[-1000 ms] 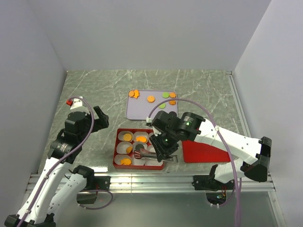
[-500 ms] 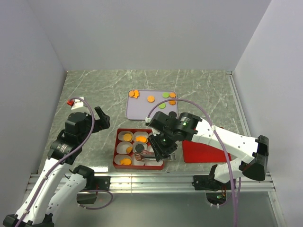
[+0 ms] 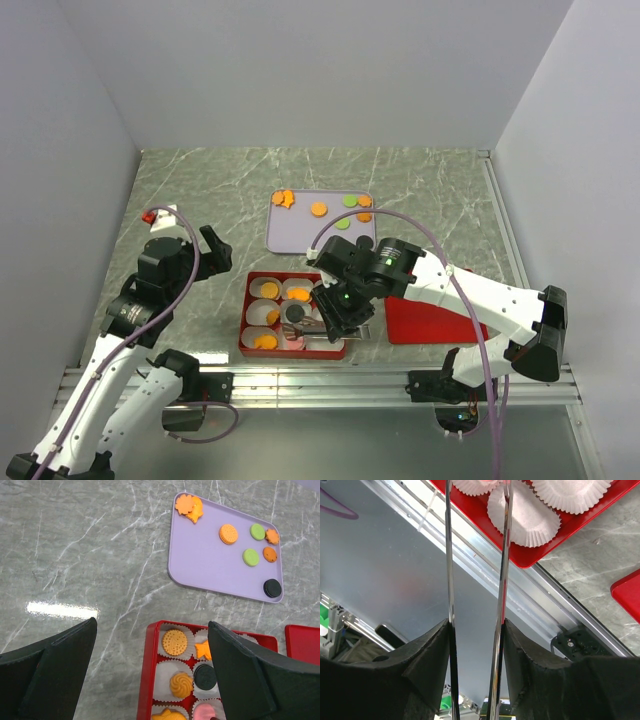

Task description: Pack the cookies

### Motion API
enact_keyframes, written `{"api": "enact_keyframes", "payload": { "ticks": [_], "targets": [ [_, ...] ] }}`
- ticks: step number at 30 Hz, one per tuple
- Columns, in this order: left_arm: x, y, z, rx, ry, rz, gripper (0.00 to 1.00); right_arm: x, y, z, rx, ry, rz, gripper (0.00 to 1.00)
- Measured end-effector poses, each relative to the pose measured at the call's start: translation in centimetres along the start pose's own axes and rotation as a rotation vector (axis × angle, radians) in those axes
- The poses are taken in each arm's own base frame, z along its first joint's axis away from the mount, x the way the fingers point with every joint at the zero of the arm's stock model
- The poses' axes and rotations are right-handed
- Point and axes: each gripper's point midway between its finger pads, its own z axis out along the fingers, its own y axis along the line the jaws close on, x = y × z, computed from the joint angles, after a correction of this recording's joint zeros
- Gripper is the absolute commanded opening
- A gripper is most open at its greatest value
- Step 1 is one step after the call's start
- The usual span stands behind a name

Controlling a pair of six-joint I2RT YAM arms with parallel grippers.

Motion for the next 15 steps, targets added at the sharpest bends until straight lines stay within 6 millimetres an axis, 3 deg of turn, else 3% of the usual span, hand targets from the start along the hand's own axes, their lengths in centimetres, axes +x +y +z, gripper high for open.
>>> {"api": "enact_keyframes", "payload": {
  "ticks": [9,15],
  "targets": [
    [-0.2,-0.2,-0.4,0.011,-0.015,0.001,0.99,-0.6,0.1,-0.5,0.009,-0.027,-0.007,0.51],
    [-0.3,-0.5,-0.8,0.02,-0.029,-0.003,0.99,-4.2,2.2,-3.2,-0.023,-0.132,-0.04,0.51]
  ]
}}
